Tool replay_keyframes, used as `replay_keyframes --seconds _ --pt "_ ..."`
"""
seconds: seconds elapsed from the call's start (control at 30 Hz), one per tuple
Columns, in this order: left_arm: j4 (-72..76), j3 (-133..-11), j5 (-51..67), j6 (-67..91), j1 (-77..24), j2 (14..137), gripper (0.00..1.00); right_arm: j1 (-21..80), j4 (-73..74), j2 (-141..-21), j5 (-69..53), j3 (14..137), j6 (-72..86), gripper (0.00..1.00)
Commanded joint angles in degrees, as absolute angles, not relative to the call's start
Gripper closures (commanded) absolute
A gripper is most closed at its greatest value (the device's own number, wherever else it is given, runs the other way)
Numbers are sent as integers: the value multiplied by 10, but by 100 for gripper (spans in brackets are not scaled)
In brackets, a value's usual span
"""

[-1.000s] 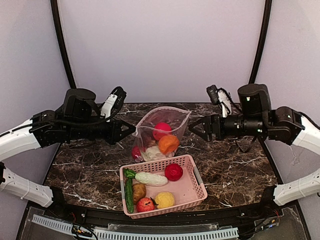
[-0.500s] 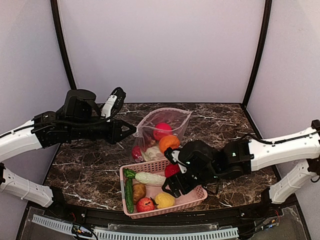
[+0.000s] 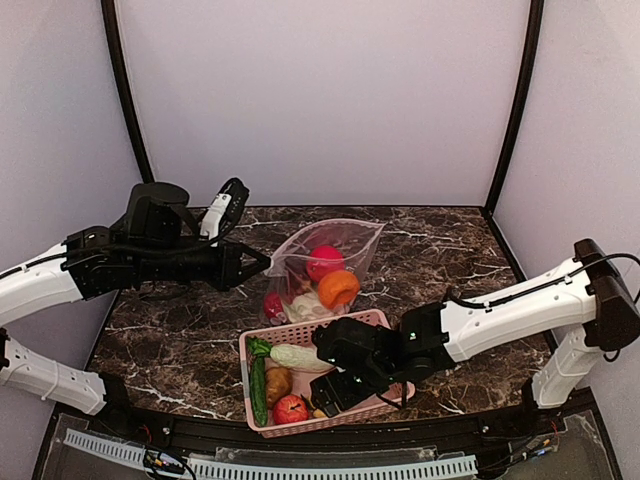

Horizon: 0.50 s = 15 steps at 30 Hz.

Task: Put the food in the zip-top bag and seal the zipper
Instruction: Pick up the fake fruit from the bin.

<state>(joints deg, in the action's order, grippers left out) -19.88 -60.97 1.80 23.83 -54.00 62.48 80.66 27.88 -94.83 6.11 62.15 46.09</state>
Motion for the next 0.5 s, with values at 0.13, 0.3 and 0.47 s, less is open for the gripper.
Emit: replay_keyframes --seconds 0.13,0.3,0.47 --pt "-201 -602 24 247 -536 609 99 813 286 -978 55 641 482 15" --pt "-202 -601 24 250 -536 604 99 813 276 -983 47 637 490 22" --pt "-205 -600 24 251 -536 601 99 813 274 -975 58 631 500 32"
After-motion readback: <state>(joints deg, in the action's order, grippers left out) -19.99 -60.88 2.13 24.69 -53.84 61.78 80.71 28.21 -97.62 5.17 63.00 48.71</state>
